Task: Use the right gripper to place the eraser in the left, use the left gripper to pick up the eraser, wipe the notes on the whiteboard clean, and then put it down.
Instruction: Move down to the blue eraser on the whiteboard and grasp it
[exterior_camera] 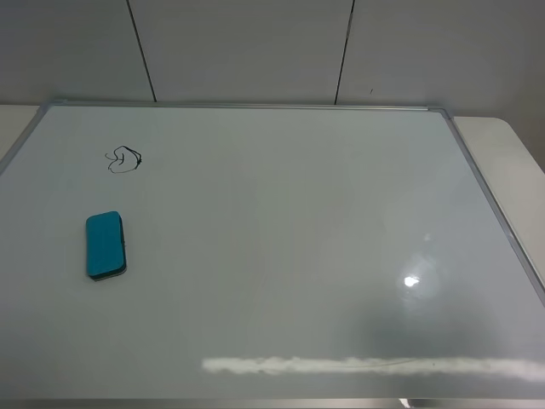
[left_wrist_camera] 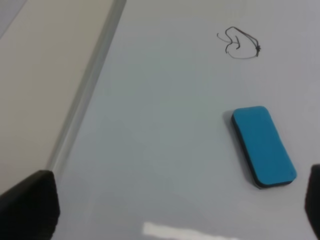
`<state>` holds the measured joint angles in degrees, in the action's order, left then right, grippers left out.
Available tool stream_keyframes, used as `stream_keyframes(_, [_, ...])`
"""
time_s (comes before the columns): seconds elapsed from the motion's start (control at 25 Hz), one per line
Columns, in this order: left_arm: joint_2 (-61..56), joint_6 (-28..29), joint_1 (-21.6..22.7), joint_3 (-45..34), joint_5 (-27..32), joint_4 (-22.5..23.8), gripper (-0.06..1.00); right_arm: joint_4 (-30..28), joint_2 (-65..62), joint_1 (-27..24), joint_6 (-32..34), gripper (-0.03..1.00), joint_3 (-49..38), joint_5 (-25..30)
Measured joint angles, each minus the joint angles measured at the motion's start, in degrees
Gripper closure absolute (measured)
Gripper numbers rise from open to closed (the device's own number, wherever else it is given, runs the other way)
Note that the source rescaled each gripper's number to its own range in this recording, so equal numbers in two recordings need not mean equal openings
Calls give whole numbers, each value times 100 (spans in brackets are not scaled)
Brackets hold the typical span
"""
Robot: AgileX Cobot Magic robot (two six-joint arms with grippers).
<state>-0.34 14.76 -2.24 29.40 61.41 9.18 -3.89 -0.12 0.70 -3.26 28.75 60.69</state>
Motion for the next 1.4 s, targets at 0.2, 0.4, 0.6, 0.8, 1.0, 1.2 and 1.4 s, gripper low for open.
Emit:
stream_keyframes(0.2, [0, 0, 0, 0, 0, 0, -6, 0, 0, 0, 0, -3, 0, 0])
stream_keyframes(0.4, [0, 0, 0, 0, 0, 0, -6, 0, 0, 0, 0, -3, 0, 0])
stream_keyframes(0.6, [0, 0, 0, 0, 0, 0, -6, 0, 0, 0, 0, -3, 0, 0])
stream_keyframes(0.8, [135, -6, 0, 25, 7, -67, -6, 0, 0, 0, 0, -3, 0, 0])
stream_keyframes(1.0, [1342, -6, 0, 349, 91, -152, -6, 0, 0, 0, 0, -3, 0, 0])
stream_keyframes(1.2, [3173, 21, 0, 709, 86, -614, -6, 0, 0, 0, 0, -3, 0, 0])
stream_keyframes(1.4, [4682, -5, -55, 970, -417, -918, -6, 0, 0, 0, 0, -3, 0, -3])
